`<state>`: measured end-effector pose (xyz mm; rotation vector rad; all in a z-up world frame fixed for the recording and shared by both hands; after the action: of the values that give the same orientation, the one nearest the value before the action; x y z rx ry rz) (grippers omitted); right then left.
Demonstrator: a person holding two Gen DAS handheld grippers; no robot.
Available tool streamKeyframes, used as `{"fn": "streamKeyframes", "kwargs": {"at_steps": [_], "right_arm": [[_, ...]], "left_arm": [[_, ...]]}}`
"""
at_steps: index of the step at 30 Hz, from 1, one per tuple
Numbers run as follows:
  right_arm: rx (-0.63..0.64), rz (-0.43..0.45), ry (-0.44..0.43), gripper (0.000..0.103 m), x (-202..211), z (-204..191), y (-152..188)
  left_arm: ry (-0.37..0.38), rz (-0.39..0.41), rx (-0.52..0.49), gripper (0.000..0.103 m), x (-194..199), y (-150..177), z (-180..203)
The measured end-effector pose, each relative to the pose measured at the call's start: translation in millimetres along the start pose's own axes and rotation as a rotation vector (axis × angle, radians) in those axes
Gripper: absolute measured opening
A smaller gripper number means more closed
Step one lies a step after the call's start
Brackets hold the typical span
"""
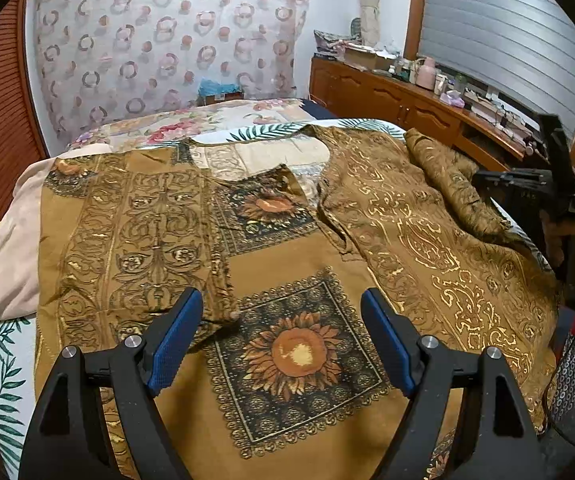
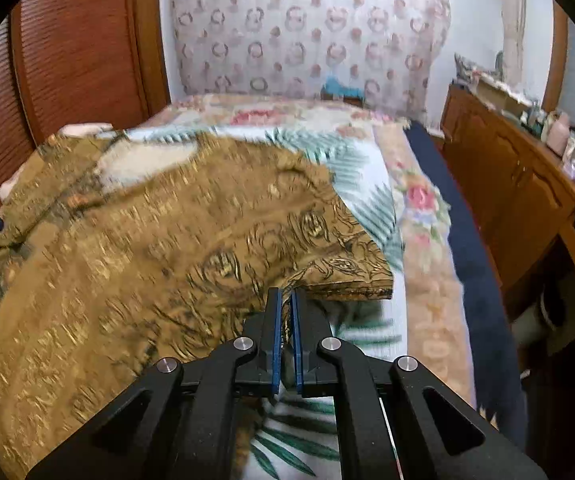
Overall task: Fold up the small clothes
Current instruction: 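Lift the sleeve with the right tool and fold it toward the shirt center, then move both open tools to the hem of the brown shirt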
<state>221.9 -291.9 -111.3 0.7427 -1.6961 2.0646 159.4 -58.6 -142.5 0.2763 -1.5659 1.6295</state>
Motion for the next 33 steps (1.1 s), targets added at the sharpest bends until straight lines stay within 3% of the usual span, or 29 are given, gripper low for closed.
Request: {"fn": "streamKeyframes", "kwargs": {"at_steps": [7,14,18,20,21,26,33], "right_arm": [[0.065,0.114,-0.070,0.005,30.1,-48.2,-41.5],[0.115,0.156,-0.153,0.007,43.3,-89.0,-52.8],[0.123,0.139,-0.158,0.023,40.4,-88.1,-49.3],[0.126,0.135,-0.143,0.039,38.1,-85.3,-47.4],[0.122,0.131,-0.128,0.041,36.7,-80.7,-45.8],[0.098,0.088,-0.063,0.044,27.8,-61.3,-41.3],[0.072,-0.072,-0.003,0.044,-19.7,-42.5,-11.3]], "left_arm": [[-0.009,0.029,0.023,0.082,8.4,-2.5,-10.5],[-0.015,0.033,0.030,0.082,11.7,-0.9,-16.1],[-0.015,0.038,0.037,0.082,13.2,-0.6,-19.1],[-0.017,0.041,0.040,0.082,13.4,-0.9,-20.9],[-0.017,0.042,0.041,0.082,13.7,-1.1,-21.6],[-0.028,0.050,0.047,0.082,16.5,-1.8,-27.8],[-0.041,0.052,0.068,0.082,18.0,-1.1,-38.7]]}}
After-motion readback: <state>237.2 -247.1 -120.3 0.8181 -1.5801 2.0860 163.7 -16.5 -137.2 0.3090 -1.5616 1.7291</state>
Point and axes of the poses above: each gripper's, at about its wrist camera, not at the fingertips, and x roughly against the way its jaws point, z to its right, y to its underside, the point moved 10 cm from there along -x, roughly the way its jaws point, and after that the axes turned 10 degrees about y, right-handed, at the moved point
